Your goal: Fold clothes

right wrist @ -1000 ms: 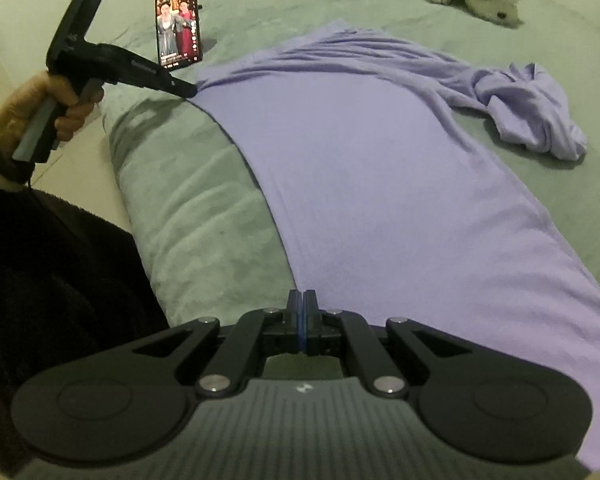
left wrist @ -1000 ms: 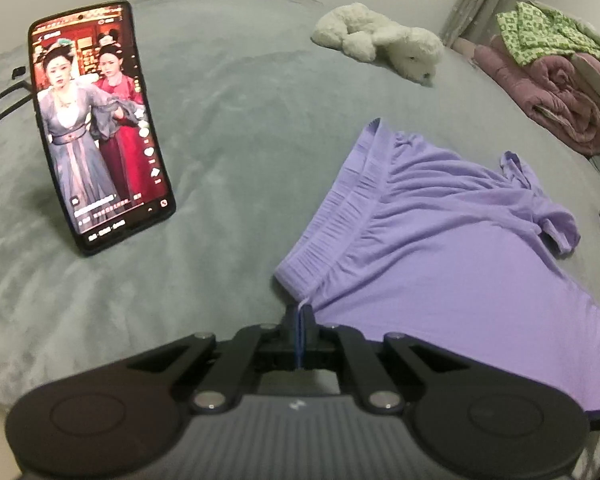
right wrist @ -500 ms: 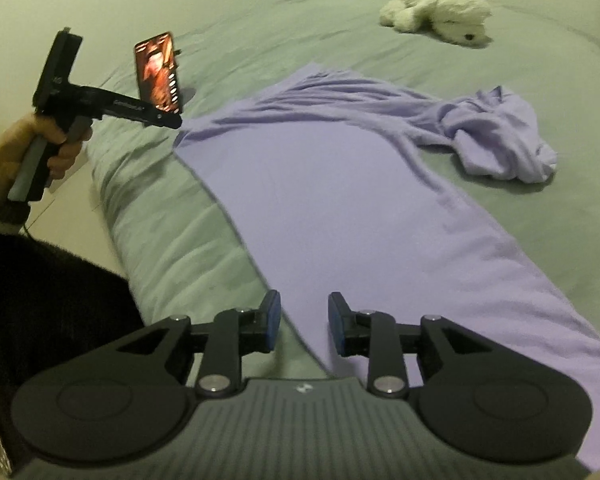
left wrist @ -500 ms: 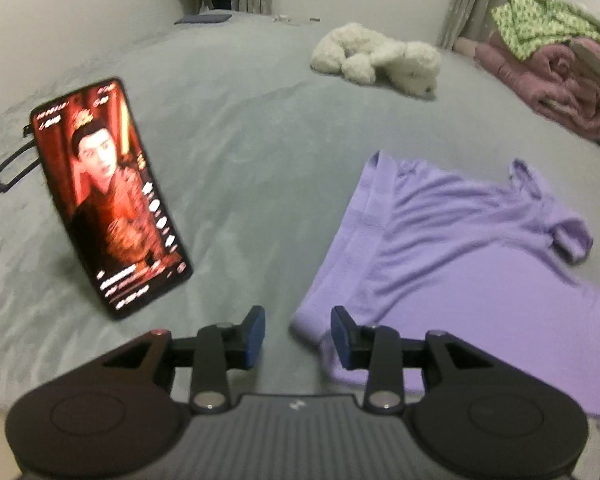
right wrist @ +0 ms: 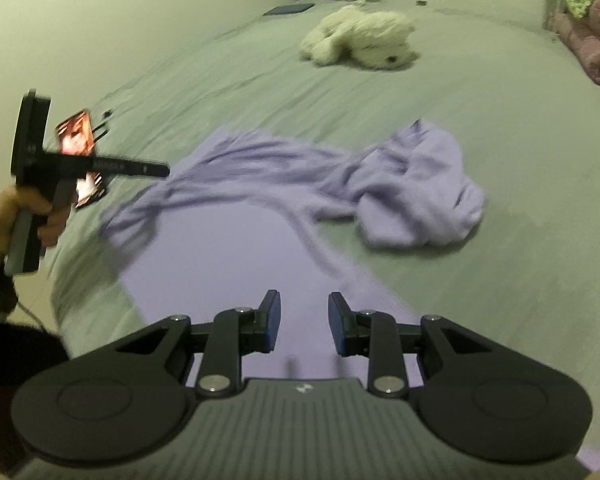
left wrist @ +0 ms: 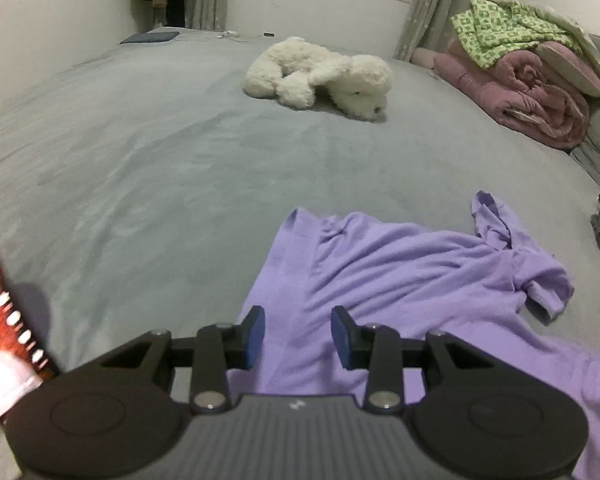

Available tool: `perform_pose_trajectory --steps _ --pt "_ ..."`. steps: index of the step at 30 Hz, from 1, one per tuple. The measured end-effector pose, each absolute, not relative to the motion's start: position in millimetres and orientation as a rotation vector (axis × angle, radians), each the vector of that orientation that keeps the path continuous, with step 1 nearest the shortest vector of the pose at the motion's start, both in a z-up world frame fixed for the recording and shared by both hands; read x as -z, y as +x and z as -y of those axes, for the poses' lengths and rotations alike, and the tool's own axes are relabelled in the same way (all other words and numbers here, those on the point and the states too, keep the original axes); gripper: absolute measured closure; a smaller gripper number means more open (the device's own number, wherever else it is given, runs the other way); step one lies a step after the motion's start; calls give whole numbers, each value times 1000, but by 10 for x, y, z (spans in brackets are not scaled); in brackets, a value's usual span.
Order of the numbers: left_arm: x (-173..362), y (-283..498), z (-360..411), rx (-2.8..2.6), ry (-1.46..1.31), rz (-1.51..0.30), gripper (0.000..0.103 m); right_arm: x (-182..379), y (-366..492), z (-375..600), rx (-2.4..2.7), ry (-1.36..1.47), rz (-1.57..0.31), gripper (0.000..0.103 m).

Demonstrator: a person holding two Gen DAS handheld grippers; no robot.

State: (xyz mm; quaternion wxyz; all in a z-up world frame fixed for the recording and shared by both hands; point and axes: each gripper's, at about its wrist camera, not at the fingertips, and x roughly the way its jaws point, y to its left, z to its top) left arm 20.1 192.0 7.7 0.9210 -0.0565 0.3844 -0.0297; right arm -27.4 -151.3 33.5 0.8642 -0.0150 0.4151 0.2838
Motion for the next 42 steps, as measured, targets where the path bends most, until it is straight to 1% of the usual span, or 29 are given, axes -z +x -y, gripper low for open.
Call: perform_pose_trajectory --steps 9,13,23,25,26,29,30,31,33,35,42 --pt "8 662 -1886 9 -202 -747 66 -333 404 1618 -495 -9 -847 72" --pt "87 809 -1878 -22 -216 -743 68 -278 748 1643 -446 -21 -843 70" --pt "221 984 -1906 -44 -252 -723 68 1 1434 1554 -402 -45 -851 69" --pt "243 993 -1898 -46 -244 -718 69 50 1539 1531 -395 -50 -849 65" --pt "251 997 -1892 -48 -239 -715 70 76 1590 1521 -390 -54 -848 65" --pt "276 1008 -1875 -53 -225 -702 78 168 1721 1498 -362 -67 -836 65" --pt "282 1007 -1865 -54 -225 -694 81 194 1741 1495 -352 -71 -829 66" --pt "287 1006 -1856 -55 -224 -686 90 201 1743 1498 -343 -77 -822 76" --pt "292 1004 -1836 -50 -226 -674 98 216 1746 1506 -327 -88 -808 90" --pt "292 1001 -1812 -57 -217 -667 101 187 1726 1538 -307 -94 -792 92" --pt "244 975 -1870 -113 -253 -632 101 -138 1537 1890 -145 -142 -681 92"
